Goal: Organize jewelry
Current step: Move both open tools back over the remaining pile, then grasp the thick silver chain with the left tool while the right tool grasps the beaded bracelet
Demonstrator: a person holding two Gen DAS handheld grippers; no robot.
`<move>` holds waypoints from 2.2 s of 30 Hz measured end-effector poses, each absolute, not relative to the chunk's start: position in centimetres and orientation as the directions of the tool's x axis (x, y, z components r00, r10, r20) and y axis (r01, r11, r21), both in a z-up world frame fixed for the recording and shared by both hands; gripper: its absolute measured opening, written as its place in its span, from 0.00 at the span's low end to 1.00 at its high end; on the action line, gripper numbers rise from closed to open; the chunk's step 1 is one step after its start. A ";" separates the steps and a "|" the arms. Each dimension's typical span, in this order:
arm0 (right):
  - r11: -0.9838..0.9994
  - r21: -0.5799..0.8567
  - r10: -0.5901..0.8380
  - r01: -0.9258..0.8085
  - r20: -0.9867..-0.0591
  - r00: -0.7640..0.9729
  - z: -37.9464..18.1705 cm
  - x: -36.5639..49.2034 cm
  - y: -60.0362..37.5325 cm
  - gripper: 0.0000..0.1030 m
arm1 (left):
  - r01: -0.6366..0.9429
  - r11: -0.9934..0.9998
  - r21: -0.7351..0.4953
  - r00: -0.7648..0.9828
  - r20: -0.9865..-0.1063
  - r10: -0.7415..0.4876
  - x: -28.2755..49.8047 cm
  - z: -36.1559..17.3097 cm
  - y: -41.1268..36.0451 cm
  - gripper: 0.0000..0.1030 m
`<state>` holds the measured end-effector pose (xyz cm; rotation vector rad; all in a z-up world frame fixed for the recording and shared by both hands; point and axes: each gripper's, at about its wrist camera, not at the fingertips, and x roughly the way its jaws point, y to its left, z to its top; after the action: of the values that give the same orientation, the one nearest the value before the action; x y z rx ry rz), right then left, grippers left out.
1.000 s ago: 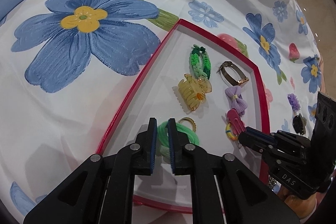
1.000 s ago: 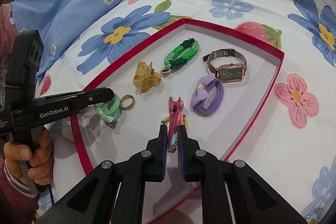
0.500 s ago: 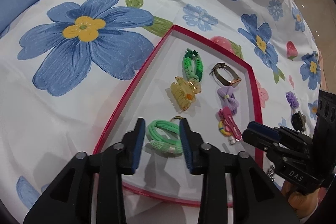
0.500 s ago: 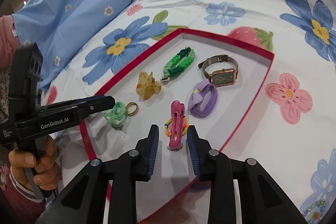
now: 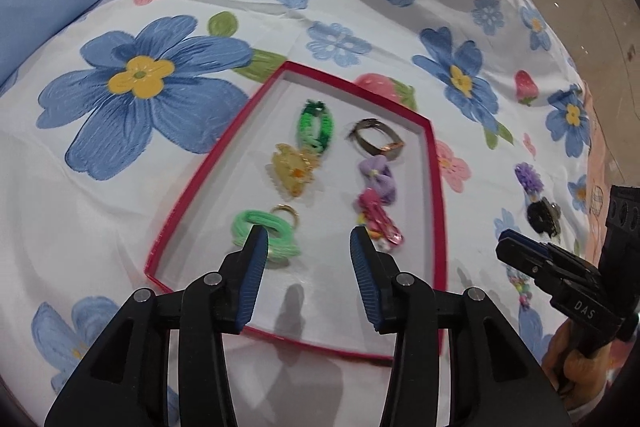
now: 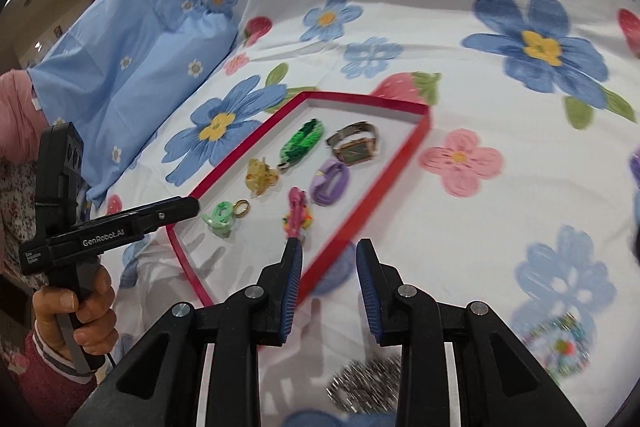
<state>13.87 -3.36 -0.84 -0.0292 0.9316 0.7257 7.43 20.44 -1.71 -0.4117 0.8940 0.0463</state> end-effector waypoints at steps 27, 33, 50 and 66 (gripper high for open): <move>0.907 0.298 0.418 -0.298 -0.728 0.543 -0.5 10.4 -21.2 0.34 | 0.051 0.951 -0.304 0.601 -0.751 -0.273 6.9 1.1 8.4 0.47; 0.907 0.301 0.418 -0.295 -0.739 0.528 -1.5 9.7 -21.4 0.39 | 0.110 0.952 -0.287 0.563 -0.771 -0.297 6.4 0.2 5.4 0.49; 0.914 0.302 0.402 -0.270 -0.756 0.516 -3.3 11.2 -21.3 0.39 | 0.188 0.957 -0.222 0.469 -0.836 -0.286 7.1 -3.9 0.8 0.64; 0.944 0.059 0.232 -0.325 -0.819 0.525 -6.2 15.0 -18.0 0.08 | 0.261 0.956 -0.137 0.457 -0.854 -0.247 8.4 -5.9 -1.4 0.18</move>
<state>14.99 -18.01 -6.20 -0.1058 0.9626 0.3339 8.38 -1.40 -5.91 0.0149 1.0500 -0.3134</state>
